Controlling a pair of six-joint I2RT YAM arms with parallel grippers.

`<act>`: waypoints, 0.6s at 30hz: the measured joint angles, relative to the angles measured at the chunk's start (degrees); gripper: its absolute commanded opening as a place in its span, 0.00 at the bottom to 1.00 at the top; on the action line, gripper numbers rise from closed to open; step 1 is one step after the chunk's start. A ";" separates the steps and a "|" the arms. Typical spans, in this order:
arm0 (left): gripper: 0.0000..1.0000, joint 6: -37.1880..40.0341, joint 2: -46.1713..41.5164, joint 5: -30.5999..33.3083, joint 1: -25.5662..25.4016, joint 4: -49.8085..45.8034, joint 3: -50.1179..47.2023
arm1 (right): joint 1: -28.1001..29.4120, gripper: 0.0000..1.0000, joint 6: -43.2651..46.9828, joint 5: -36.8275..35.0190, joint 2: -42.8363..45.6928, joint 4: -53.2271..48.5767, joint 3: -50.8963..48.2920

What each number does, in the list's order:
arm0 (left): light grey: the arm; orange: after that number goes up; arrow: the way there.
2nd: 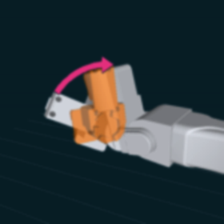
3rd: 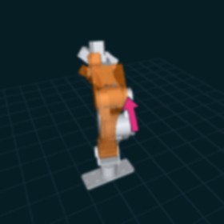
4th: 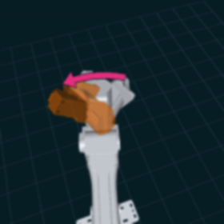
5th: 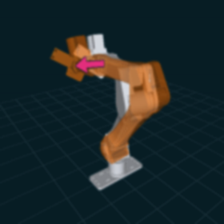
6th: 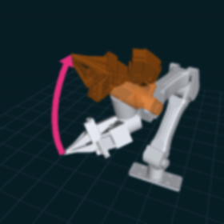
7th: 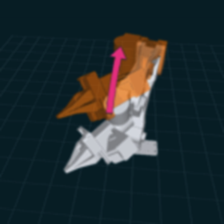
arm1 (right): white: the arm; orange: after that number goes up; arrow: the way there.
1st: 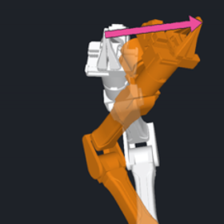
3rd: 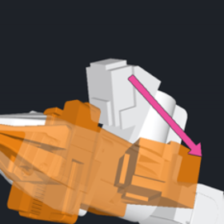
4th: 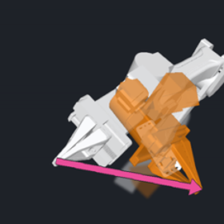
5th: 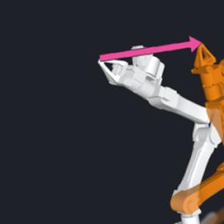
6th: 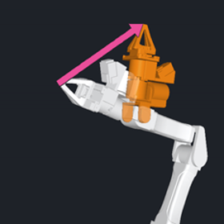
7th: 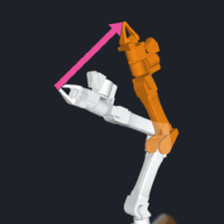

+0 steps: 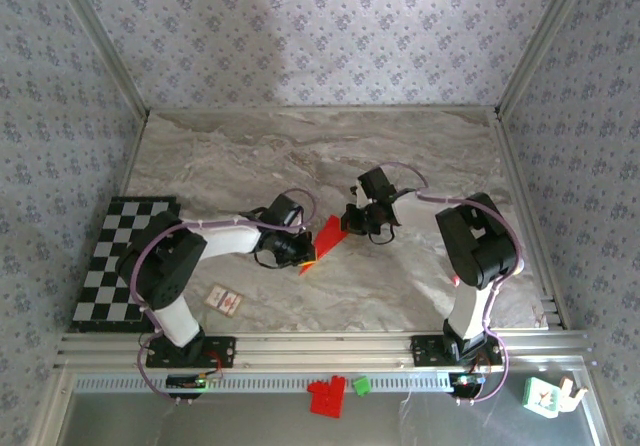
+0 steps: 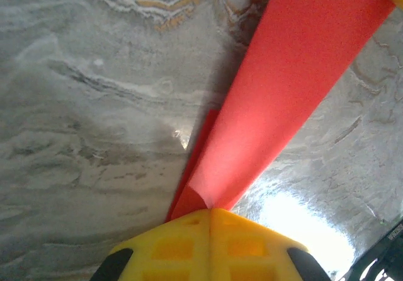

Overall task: Fold a paper plane with a square sheet of paper (pick it up from the middle)
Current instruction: Fold the wing for the fifth time at the center of the table.

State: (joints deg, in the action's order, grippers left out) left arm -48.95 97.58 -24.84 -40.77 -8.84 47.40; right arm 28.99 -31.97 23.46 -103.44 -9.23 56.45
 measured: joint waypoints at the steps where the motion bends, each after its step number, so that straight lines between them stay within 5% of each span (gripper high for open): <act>1: 0.00 0.00 0.02 0.00 0.02 0.02 0.00 | 0.55 0.03 -0.15 -0.31 0.94 -0.33 0.00; 10: 0.00 -0.04 0.07 -0.02 0.04 0.04 0.00 | 9.73 0.00 -6.34 -4.90 6.95 4.28 -2.91; 18: 0.00 -0.26 0.09 -0.04 0.04 0.57 -0.11 | 10.82 0.00 -10.25 -6.14 3.87 8.41 -4.98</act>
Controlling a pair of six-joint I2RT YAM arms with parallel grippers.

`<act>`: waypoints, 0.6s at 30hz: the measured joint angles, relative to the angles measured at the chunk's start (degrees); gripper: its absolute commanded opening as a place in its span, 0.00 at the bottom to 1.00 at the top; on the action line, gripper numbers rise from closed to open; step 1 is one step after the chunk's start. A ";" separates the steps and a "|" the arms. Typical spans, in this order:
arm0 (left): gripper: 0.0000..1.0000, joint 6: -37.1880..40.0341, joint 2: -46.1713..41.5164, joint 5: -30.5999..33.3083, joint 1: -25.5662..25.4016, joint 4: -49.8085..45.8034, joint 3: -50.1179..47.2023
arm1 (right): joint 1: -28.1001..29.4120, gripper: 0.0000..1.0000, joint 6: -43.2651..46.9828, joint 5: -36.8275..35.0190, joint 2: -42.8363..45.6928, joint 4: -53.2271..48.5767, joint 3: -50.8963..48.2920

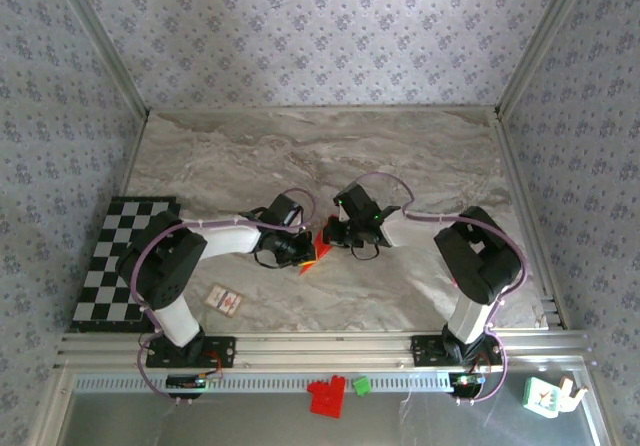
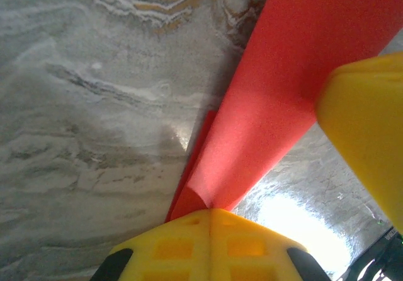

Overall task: Fold a paper plane with a square sheet of paper (pick it up from the middle)
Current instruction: Fold the wing for the fifth time at the center of the table.

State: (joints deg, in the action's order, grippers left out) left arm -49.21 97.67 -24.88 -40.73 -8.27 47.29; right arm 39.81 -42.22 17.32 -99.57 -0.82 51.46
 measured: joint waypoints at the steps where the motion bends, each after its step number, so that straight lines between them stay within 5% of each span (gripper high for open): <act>1: 0.00 0.00 0.00 -0.02 0.00 0.11 -0.02 | 0.15 0.00 -0.09 0.00 -0.15 0.44 -0.02; 18: 0.00 -2.36 0.07 0.04 0.00 0.83 -0.37 | 0.07 0.00 -0.42 3.45 -2.12 6.16 -3.50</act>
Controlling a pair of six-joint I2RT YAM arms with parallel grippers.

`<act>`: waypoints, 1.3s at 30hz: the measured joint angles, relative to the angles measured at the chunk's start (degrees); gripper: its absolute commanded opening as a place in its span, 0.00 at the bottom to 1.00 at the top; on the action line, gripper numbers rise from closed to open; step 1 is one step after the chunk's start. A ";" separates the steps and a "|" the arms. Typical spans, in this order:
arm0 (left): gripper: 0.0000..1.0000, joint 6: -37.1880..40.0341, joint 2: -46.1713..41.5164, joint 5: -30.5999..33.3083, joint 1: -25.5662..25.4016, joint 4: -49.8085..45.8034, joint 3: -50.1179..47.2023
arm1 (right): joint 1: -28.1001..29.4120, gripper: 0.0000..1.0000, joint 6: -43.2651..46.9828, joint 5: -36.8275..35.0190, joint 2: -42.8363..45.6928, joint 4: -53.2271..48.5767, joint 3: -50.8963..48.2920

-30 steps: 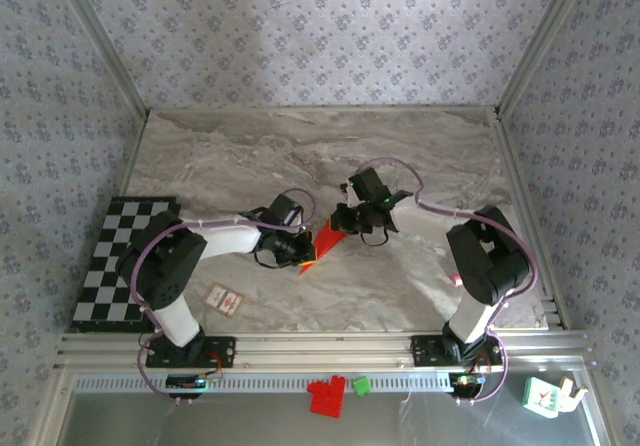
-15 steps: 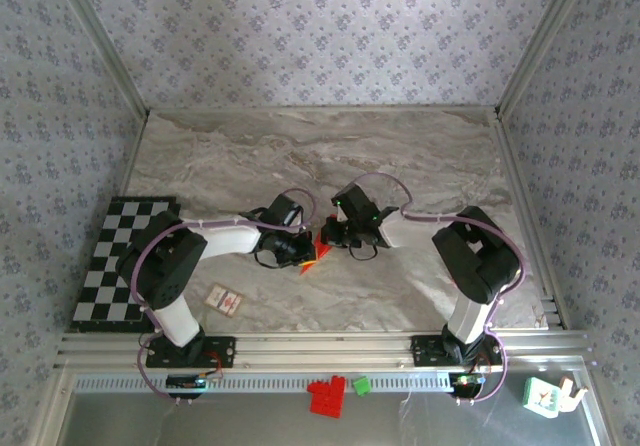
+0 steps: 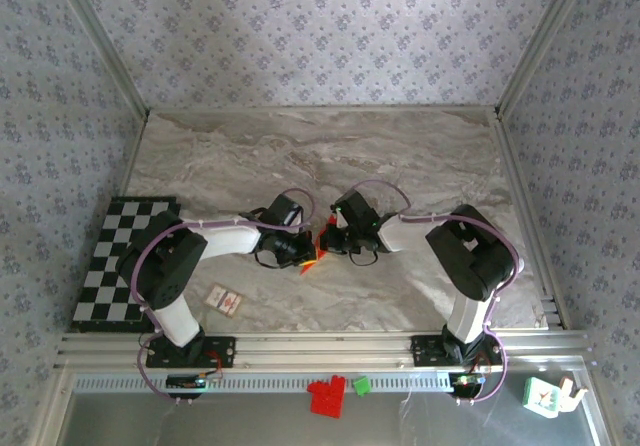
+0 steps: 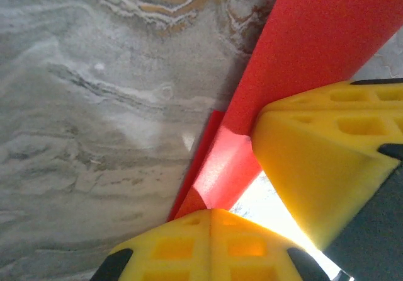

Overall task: Fold a paper plane with a square sheet of paper (pick it up from the middle)
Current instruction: Fold the wing for the fifth time at the center of the table.

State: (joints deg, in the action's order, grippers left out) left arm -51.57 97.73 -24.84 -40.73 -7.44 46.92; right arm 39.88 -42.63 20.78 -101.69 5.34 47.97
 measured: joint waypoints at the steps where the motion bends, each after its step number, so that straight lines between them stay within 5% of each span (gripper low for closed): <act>1: 0.00 -0.17 0.00 0.02 0.00 0.11 -0.04 | -0.42 0.00 0.07 0.63 0.00 0.68 -0.42; 13: 0.00 -1.09 -0.02 0.44 0.00 2.60 -0.98 | -15.54 0.00 1.77 9.14 0.13 5.64 -4.52; 22: 0.01 -0.83 -0.02 0.13 0.00 1.44 -0.15 | -22.84 0.00 4.22 1.01 4.76 -0.09 -4.68; 26: 0.15 -0.11 -0.09 0.24 0.02 -1.53 2.16 | -22.67 0.05 4.76 -2.01 11.30 -4.17 -4.68; 33: 0.46 1.68 -6.75 0.74 2.73 -3.98 7.87 | -19.45 0.44 4.90 -7.76 22.93 -12.46 -3.21; 39: 0.73 5.57 -15.76 5.44 10.03 -9.57 8.66 | -14.16 0.61 4.11 -13.00 23.50 -21.09 1.84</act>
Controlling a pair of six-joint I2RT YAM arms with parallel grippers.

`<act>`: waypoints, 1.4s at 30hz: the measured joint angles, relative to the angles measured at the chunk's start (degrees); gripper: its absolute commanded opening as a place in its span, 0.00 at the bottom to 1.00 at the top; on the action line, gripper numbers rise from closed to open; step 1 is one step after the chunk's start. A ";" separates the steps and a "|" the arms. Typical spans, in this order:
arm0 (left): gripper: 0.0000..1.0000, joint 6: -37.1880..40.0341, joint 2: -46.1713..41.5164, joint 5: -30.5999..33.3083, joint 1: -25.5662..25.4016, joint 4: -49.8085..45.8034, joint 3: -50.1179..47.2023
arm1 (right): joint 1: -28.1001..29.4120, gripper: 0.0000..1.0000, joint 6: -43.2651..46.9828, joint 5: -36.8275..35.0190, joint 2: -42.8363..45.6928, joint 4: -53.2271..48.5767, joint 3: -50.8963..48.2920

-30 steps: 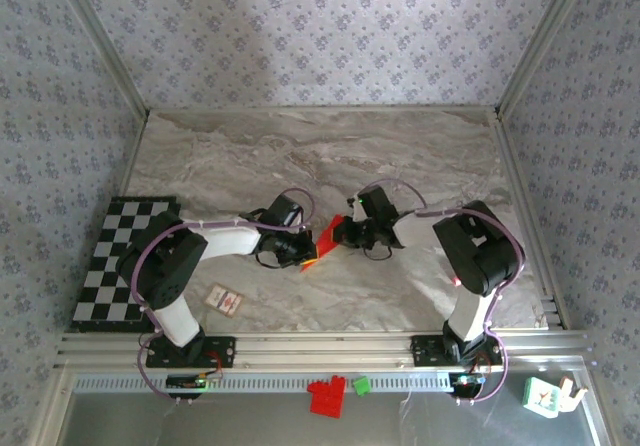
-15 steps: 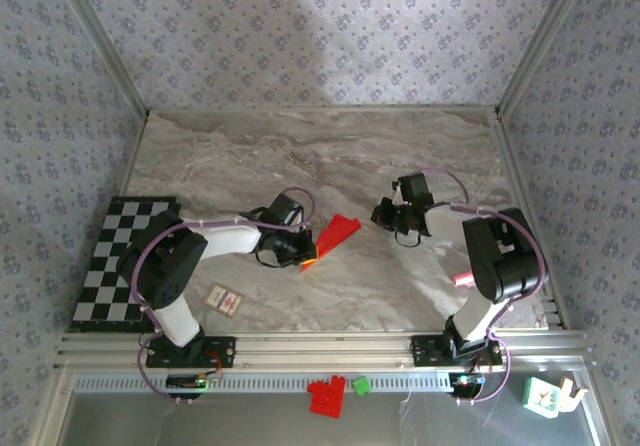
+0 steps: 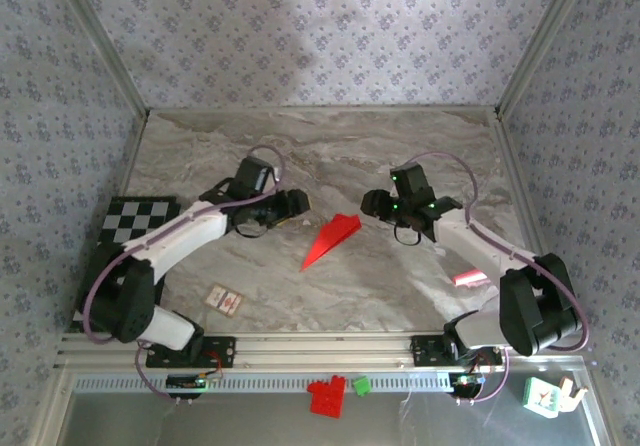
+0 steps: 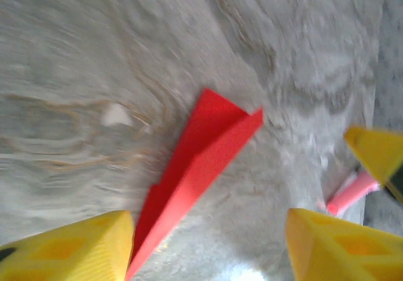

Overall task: Fold a paper plane with a square sheet of paper (pick it up from the middle)
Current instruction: Fold the wing for the fifth time at the center of the table, then turn over a paper plane at the center of the table.

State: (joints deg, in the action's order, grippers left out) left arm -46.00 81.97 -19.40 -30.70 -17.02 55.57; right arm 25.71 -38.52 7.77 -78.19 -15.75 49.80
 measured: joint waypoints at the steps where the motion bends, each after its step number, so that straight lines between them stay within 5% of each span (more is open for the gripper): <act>1: 0.76 1.09 -1.01 0.90 1.07 -1.14 0.00 | 1.07 0.62 -0.31 -0.83 -0.55 -1.29 1.09; 8: 1.00 10.88 -7.32 6.03 7.30 -11.08 0.00 | 11.52 0.71 -6.12 -8.09 -11.10 -12.17 13.44; 15: 1.00 18.23 -14.36 8.70 11.72 -16.35 -1.07 | 19.54 0.74 -13.05 -14.12 -25.11 -22.25 26.58; 28: 1.00 20.04 -16.96 9.18 14.97 -17.31 -2.86 | 24.96 0.84 -21.73 -23.02 -39.47 -38.36 43.76; 42: 1.00 20.02 -17.07 9.84 15.72 -17.49 -3.54 | 24.96 0.55 -26.82 -25.16 -42.21 -44.63 43.63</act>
State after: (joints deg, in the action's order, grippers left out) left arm -25.98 64.90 -9.56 -14.98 -34.50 52.03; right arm 50.68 -65.34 -17.39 -120.40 -60.38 93.43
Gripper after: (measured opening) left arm 0.997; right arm 0.585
